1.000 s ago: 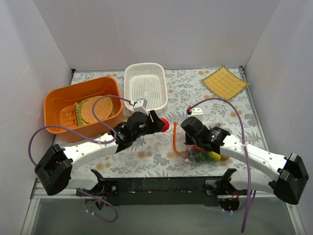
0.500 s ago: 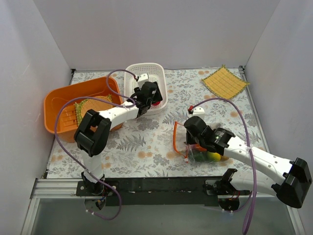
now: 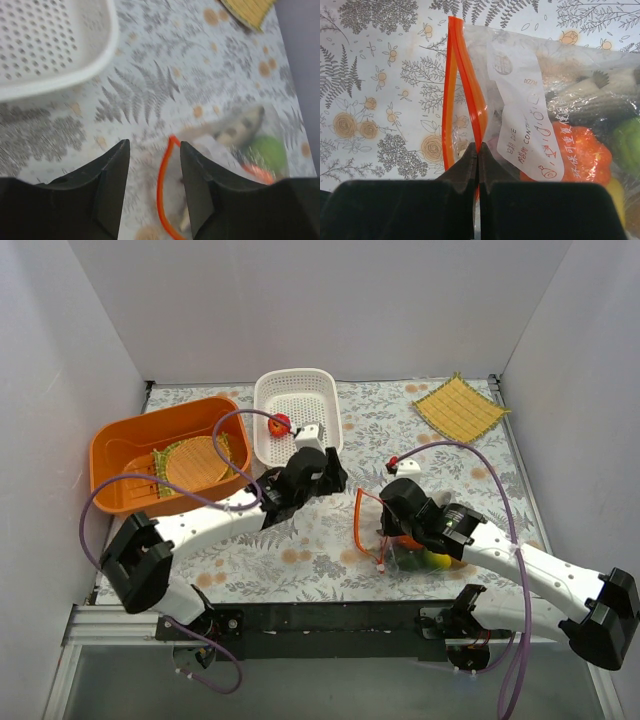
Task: Open the zip-top bag and remove the fake food
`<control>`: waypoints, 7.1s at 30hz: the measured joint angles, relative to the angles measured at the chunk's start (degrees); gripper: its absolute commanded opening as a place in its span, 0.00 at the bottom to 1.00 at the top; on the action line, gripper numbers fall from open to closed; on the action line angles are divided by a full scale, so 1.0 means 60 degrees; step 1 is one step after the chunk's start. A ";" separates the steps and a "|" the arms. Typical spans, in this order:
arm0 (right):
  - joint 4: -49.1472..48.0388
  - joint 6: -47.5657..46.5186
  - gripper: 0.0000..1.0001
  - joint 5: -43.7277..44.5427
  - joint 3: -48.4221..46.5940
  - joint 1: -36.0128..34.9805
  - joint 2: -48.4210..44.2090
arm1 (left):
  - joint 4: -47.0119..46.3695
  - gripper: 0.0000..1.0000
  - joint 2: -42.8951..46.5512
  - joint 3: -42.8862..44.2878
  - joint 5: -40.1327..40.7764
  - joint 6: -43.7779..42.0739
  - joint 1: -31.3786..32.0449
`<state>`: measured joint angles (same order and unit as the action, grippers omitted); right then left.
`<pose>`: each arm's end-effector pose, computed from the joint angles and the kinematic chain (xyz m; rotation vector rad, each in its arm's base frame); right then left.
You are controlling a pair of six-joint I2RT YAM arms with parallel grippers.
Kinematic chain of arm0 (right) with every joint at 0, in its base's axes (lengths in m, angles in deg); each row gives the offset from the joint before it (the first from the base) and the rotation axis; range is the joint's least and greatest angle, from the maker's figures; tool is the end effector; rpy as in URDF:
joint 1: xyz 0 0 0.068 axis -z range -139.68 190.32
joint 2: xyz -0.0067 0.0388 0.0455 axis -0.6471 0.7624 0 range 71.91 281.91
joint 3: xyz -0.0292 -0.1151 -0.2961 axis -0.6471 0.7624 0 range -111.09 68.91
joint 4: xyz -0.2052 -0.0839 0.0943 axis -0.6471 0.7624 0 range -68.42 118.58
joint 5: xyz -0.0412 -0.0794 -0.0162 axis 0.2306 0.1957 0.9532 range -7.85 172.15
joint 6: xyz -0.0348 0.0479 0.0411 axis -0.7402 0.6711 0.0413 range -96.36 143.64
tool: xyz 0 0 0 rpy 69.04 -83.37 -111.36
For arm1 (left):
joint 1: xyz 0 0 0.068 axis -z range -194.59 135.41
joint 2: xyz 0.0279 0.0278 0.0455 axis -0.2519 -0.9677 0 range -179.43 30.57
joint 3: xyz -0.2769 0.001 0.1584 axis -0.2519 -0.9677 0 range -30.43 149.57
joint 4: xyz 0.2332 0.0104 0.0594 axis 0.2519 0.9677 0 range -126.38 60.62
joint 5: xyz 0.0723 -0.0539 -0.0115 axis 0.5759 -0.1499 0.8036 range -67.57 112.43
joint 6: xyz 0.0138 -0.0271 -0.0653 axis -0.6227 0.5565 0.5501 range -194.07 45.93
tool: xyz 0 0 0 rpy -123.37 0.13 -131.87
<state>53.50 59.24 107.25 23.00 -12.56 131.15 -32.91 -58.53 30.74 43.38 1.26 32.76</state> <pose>0.1297 0.1295 0.2973 -0.1360 2.2823 0.2907 0.2533 -0.2436 0.3060 -0.7532 2.0799 -0.8884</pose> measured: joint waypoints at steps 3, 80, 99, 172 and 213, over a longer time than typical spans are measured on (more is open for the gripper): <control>-0.0018 0.0011 0.01 -0.0062 0.0124 -0.0004 -0.0233 | -0.0022 0.39 0.1169 -0.1053 -0.0780 0.0565 0.0765; -0.1581 -0.0495 0.29 -0.1818 0.1366 0.3555 0.0226 | -0.3402 0.85 -0.2594 -0.1260 -0.1366 0.0444 0.2444; -0.3195 -0.1002 0.38 -0.2648 0.1246 0.3956 0.2058 | -0.3745 0.49 -0.3173 -0.0903 -0.0594 -0.0874 0.2379; -0.1016 -0.0732 0.52 -0.3279 0.1840 0.3818 -0.1778 | -0.0109 0.60 0.1581 -0.2390 -0.3151 0.0036 0.0670; -0.0845 0.0667 0.62 -0.1297 0.3082 0.3424 -0.1894 | -0.3927 0.10 -0.1989 -0.2608 -0.4579 -0.1876 0.1880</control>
<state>48.43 63.24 99.47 41.49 7.98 119.78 -56.47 -70.46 15.09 15.91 -9.99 44.04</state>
